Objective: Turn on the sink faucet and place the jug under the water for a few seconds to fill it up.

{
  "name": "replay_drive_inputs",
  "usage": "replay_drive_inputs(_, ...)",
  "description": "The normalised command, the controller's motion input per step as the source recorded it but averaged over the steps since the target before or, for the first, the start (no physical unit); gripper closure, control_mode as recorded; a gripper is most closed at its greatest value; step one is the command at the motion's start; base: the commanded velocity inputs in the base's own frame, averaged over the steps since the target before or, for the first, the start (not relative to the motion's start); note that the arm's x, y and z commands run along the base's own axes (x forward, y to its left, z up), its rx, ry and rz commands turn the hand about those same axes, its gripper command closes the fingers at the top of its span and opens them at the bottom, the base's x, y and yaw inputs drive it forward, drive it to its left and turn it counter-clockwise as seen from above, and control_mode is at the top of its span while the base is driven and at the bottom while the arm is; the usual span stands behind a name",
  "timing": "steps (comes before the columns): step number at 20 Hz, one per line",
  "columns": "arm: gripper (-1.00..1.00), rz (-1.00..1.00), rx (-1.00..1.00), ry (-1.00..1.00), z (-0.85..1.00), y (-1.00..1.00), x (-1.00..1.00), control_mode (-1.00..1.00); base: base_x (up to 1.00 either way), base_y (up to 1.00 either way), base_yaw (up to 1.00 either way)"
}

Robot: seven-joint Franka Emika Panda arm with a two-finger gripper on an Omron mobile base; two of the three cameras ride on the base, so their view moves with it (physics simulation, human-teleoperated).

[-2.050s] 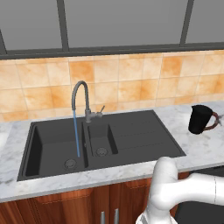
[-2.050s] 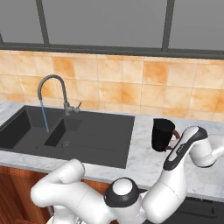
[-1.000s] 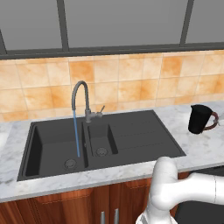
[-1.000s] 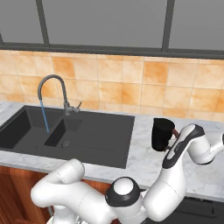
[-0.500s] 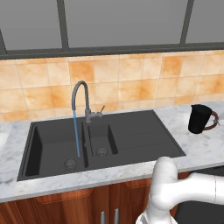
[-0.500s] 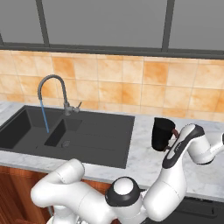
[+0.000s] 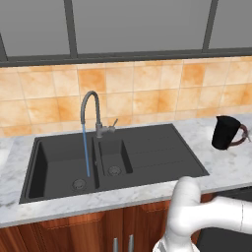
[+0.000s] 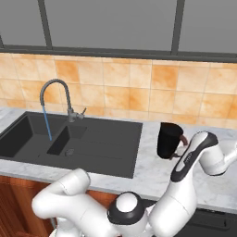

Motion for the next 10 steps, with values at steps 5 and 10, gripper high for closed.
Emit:
replay_drive_inputs(5, 1.0, -0.12, -0.05, -0.04, 0.69, 1.0, -0.15, -1.0, 0.0, 0.0, 0.0)
replay_drive_inputs(10, 1.0, -0.26, -0.06, 0.0, 0.71, 1.0, -0.16, -1.0, 0.0, 0.0, 0.0)
